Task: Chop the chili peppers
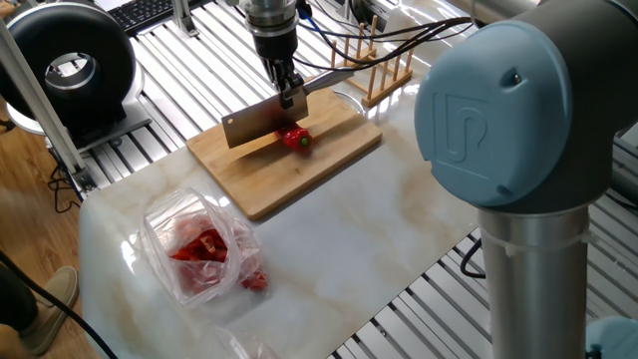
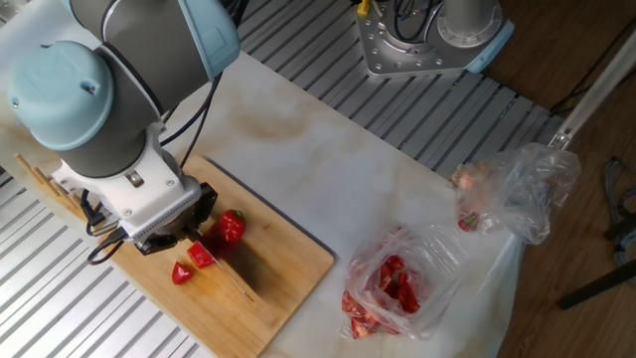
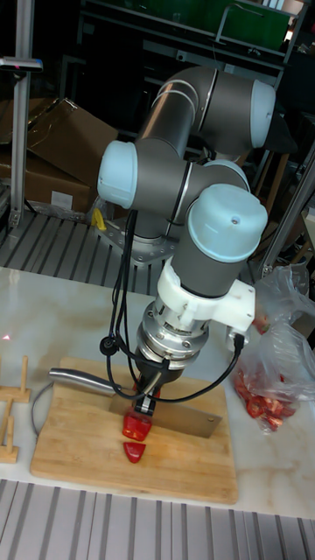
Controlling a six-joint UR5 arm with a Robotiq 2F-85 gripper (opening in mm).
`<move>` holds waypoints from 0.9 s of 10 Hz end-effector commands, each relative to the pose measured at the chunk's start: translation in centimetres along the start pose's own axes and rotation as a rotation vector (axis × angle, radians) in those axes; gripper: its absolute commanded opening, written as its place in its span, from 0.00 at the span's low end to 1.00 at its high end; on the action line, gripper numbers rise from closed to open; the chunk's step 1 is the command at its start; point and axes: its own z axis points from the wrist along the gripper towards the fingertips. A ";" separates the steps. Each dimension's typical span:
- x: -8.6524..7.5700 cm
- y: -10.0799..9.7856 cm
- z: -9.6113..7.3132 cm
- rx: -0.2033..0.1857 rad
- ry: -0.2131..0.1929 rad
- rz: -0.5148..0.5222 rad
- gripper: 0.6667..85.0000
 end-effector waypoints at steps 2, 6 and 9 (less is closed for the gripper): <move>0.2 0.2 0.3 0.002 -0.005 -0.001 0.01; -0.6 0.2 -0.9 -0.008 -0.010 -0.009 0.01; -1.7 0.1 -0.8 -0.009 -0.048 -0.019 0.01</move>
